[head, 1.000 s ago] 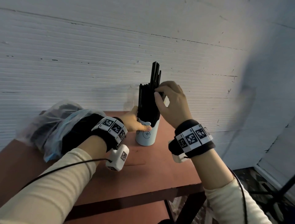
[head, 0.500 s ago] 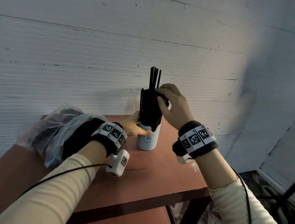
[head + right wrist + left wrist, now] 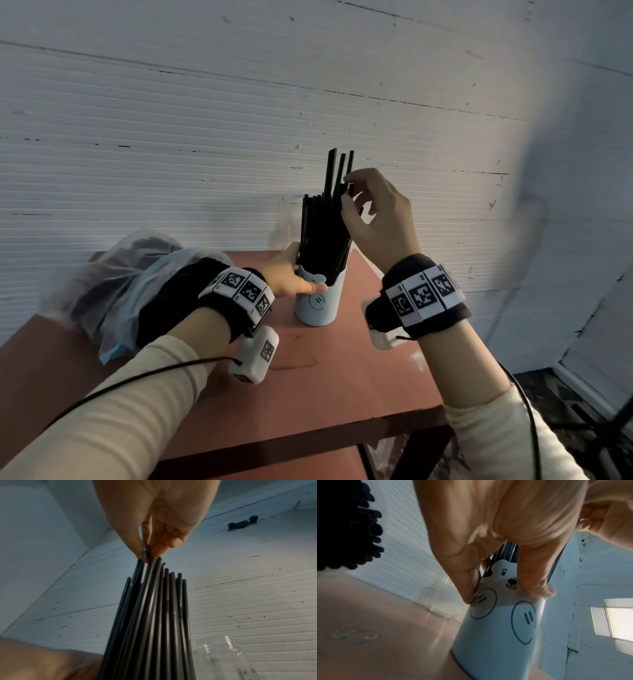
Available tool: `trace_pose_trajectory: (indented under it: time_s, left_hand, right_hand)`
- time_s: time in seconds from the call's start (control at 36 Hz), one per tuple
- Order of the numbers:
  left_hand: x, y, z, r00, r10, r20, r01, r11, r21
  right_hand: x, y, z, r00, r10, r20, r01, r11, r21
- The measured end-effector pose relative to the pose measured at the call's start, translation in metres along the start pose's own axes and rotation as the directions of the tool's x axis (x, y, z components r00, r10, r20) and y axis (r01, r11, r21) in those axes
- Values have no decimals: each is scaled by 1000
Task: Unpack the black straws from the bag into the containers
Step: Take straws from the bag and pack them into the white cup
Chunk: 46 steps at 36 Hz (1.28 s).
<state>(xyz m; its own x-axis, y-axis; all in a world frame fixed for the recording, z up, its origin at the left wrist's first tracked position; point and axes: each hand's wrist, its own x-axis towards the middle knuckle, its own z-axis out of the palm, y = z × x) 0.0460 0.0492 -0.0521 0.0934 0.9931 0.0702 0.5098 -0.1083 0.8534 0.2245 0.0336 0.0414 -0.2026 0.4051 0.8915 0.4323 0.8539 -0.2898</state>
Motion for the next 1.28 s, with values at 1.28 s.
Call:
trace_pose_trajectory:
  time_s: [1.28]
  left_hand:
    - [-5,6,1,999,-51,-13,51,999,3]
  right_hand:
    - [15,1,-2,989,-138,54,143,984,-103]
